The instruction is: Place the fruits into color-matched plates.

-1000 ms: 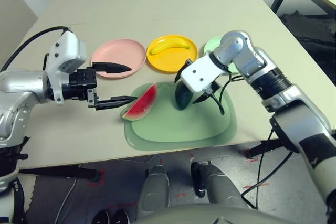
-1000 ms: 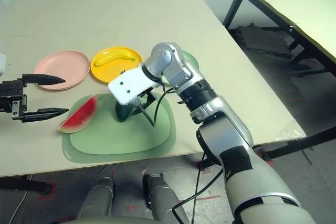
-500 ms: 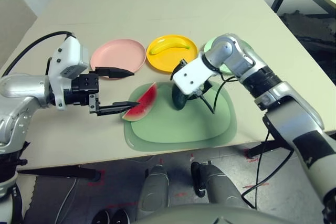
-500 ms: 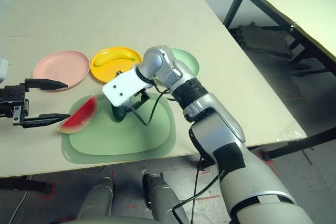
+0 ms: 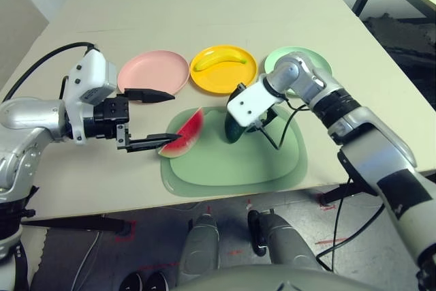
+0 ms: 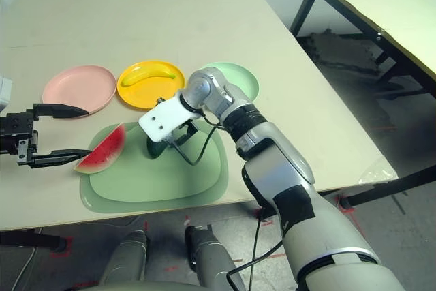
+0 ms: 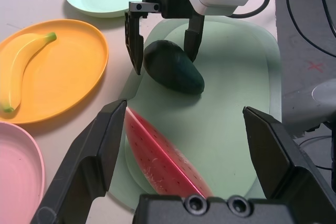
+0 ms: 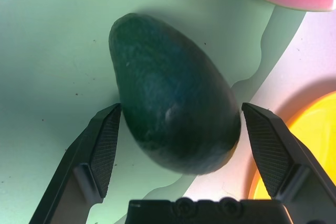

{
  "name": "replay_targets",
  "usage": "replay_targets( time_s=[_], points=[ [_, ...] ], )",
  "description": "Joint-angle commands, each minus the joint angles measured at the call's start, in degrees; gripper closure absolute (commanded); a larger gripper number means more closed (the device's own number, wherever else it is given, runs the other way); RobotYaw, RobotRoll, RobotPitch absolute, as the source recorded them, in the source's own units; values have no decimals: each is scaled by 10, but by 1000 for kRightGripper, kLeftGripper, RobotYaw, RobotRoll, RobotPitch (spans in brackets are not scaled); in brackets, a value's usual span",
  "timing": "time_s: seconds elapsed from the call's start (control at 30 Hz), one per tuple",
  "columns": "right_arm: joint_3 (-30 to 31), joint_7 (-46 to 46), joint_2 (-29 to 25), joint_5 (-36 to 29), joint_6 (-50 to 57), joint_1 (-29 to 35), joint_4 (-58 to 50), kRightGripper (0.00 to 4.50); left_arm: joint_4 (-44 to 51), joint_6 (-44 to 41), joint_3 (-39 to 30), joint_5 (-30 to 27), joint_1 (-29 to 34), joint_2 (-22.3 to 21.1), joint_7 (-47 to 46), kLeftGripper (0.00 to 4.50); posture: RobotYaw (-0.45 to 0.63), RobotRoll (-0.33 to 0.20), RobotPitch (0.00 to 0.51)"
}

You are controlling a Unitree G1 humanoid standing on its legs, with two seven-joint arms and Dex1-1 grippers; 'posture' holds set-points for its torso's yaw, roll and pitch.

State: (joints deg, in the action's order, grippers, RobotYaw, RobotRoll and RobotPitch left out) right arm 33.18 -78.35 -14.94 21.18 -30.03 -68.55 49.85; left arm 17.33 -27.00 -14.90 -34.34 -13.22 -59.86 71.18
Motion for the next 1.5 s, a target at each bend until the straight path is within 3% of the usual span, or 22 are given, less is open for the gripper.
replay_targets(
  time_s=[0.03, 0.47, 0.57, 0.67, 1.0, 1.27, 1.33, 1.5],
  points=[
    [3, -9, 6, -4, 4, -3, -3, 30, 8, -1, -5, -2, 4, -6, 0, 0, 110, 0, 171],
    [-1, -29, 6, -14, 17, 4, -18, 30, 0, 5, 2, 3, -4, -4, 0, 0, 103, 0, 167],
    [1, -33, 5, -14, 22, 7, -20, 410, 0, 6, 2, 4, -5, -4, -1, 0, 107, 0, 166],
    [1, -35, 3, -13, 23, 8, -21, 1245, -2, 7, 1, 5, -6, -4, -1, 0, 108, 0, 164],
    [-2, -47, -5, -19, 34, 13, -35, 1257, -7, 9, 2, 5, -10, -3, -1, 0, 101, 0, 158],
    [-31, -115, -56, -73, 94, 6, -92, 1262, -7, 6, 0, -9, -14, 11, -3, 0, 88, 0, 154],
    [-41, -122, -71, -80, 116, -7, -89, 1267, -7, 6, 0, -10, -17, 12, -4, 0, 88, 0, 154],
    [-57, -38, -106, -43, 127, -93, 34, 1280, -10, 8, 1, -7, -20, 14, -5, 0, 86, 0, 153]
  ],
)
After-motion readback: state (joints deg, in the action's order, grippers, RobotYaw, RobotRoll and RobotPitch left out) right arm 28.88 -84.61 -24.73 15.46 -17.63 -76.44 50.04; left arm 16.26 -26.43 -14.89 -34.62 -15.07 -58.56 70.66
